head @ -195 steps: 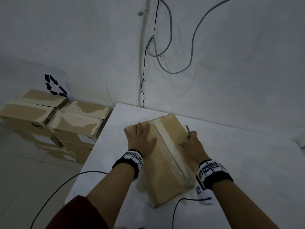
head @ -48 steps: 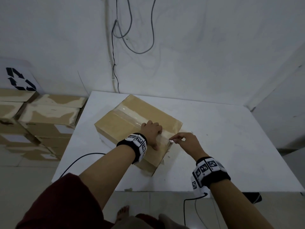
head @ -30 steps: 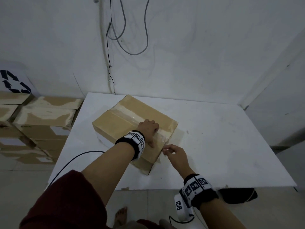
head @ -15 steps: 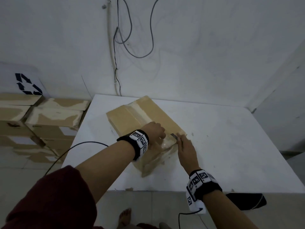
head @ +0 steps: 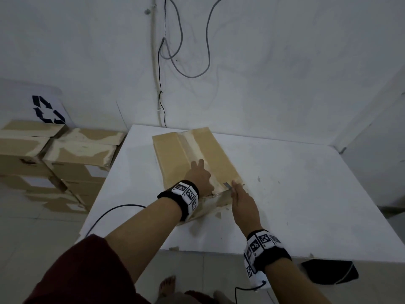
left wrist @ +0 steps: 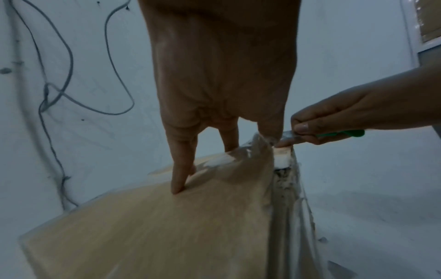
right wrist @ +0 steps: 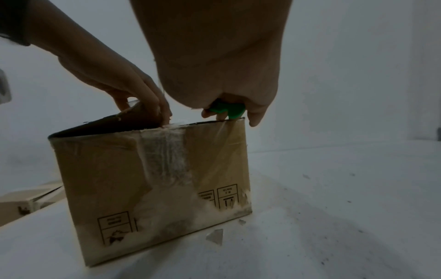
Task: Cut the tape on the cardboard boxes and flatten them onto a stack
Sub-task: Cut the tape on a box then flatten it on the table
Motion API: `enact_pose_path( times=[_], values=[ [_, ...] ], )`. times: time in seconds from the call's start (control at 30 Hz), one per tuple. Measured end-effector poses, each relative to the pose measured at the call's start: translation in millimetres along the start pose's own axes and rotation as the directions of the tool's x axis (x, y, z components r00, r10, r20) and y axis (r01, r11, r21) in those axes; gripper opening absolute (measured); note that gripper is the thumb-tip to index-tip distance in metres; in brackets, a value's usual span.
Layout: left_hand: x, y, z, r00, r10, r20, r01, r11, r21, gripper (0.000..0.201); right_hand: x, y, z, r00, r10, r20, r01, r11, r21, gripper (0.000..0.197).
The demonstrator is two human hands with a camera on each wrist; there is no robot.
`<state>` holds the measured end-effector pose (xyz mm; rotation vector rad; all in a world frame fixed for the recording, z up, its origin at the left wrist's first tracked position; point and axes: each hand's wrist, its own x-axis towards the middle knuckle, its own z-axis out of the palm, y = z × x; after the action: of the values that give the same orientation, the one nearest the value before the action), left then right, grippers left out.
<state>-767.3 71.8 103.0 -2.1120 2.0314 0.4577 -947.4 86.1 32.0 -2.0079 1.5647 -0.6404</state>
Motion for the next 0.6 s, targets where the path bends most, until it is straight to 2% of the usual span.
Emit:
enact_pose_path(
  times=[0.13, 0.27, 0.37, 0.5, 0.53, 0.6],
  values=[
    [2, 20, 6, 0.981, -0.193, 0.034, 0.195, 0.980, -0.051, 0.027, -5, -4, -2, 1.000, -0.005, 0.007, 0.004, 0.999, 0.041, 0.044],
    [4, 26, 1, 0.958, -0.269, 0.099, 0.286, 0.924, -0.252, 0.025, -2, 0, -2, 1.000, 0.000, 0.006, -0.001, 0.998, 0.055, 0.043],
    [3, 20, -3, 0.952, -0.271, 0.141, 0.306, 0.827, -0.471, 0.013, -2, -2, -2, 1.000, 0.000, -0.016, 0.001, 0.997, 0.077, 0.043],
    [3, 14, -1, 0.948, -0.264, 0.180, 0.317, 0.697, -0.643, 0.044, -3, -7, 0, 0.998, 0.016, -0.065, -0.006, 0.988, 0.153, 0.035],
    [5, 13, 2, 0.943, -0.279, 0.184, 0.327, 0.661, -0.675, 0.046, -3, -8, -1, 0.996, 0.008, -0.085, 0.007, 0.984, 0.181, 0.028],
    [6, 9, 8, 0.937, -0.304, 0.172, 0.327, 0.594, -0.735, 0.037, -4, -9, -4, 0.992, -0.010, -0.129, 0.041, 0.970, 0.241, 0.022]
  ],
)
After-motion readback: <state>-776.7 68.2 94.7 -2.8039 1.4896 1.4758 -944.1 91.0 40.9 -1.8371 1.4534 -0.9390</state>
